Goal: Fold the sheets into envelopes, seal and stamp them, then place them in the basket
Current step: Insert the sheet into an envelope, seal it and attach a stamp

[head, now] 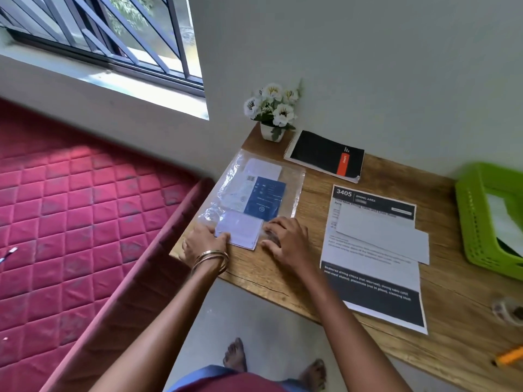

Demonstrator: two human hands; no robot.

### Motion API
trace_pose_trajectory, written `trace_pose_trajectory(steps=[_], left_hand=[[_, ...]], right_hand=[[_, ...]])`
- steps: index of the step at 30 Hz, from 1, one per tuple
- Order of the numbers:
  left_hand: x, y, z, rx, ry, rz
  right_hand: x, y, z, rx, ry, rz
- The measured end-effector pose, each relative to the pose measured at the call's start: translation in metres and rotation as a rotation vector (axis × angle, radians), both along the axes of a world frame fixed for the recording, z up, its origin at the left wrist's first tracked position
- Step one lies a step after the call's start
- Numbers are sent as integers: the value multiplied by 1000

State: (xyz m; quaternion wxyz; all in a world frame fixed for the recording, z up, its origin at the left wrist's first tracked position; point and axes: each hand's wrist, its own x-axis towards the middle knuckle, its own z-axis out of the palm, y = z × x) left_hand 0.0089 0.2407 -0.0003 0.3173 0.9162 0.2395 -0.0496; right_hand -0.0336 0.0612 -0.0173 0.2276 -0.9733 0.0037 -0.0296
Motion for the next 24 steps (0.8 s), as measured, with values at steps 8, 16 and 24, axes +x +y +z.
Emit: trace_pose_trajectory(steps=[8, 16, 24], left_hand=[[-3, -2, 12, -251, -90, 85], [9, 4, 46, -973, 53, 248], [2, 29, 148, -1227, 14, 47]], right_hand=[[-2, 2, -4, 18, -4, -27], [2, -2, -1, -17, 67, 0], [2, -6, -4, -44, 99, 18]])
